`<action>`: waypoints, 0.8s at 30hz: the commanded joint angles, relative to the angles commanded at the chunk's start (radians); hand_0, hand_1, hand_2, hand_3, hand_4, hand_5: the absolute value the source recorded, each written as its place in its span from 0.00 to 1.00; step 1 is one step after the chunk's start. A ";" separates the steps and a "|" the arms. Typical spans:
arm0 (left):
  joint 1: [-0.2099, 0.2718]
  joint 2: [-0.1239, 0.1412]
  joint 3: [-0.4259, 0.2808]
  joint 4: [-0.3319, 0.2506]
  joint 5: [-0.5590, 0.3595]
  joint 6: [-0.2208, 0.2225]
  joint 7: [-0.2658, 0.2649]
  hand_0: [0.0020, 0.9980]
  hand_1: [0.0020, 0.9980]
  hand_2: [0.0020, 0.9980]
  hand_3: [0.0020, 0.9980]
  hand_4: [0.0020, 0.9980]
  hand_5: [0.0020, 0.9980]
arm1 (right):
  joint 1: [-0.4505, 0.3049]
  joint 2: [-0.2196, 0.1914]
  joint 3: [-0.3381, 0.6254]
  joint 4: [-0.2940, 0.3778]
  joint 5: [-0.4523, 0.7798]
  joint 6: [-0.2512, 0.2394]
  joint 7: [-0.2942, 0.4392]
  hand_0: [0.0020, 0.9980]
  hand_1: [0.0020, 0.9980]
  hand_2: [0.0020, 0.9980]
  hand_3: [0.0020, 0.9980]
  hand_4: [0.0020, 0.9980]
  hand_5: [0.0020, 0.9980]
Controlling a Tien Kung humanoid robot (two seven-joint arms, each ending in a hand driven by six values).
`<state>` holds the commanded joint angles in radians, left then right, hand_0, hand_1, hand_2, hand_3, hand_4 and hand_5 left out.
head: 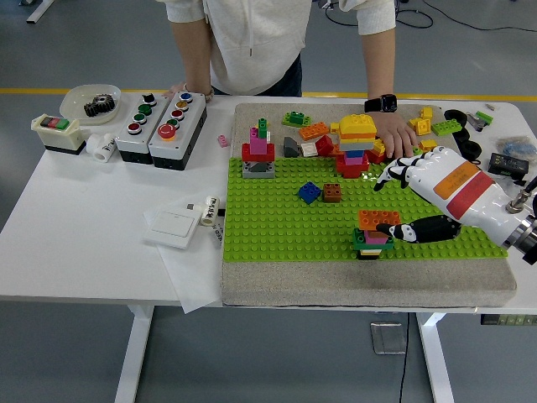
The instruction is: Pick up the brick,pile it on top of brick,press brick,pick up the brick,pile it on top of brick,press brick
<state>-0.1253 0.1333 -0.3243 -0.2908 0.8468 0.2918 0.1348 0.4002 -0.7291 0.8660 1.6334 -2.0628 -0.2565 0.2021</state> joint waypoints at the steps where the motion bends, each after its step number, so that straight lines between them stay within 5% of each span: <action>1: 0.000 0.000 0.000 0.000 0.000 0.000 0.000 0.70 0.67 0.75 0.65 0.76 0.65 | -0.004 0.000 0.002 -0.001 -0.001 -0.002 0.006 0.71 0.68 0.73 0.60 0.82 0.55; 24: 0.006 -0.002 -0.019 0.001 0.031 -0.004 0.008 0.70 0.67 0.75 0.65 0.75 0.65 | -0.039 0.016 -0.020 -0.076 -0.045 -0.003 0.034 0.76 0.70 0.74 0.63 0.83 0.57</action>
<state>-0.1195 0.1313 -0.3429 -0.2903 0.8778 0.2877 0.1432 0.3610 -0.7132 0.8464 1.5574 -2.1083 -0.2595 0.2361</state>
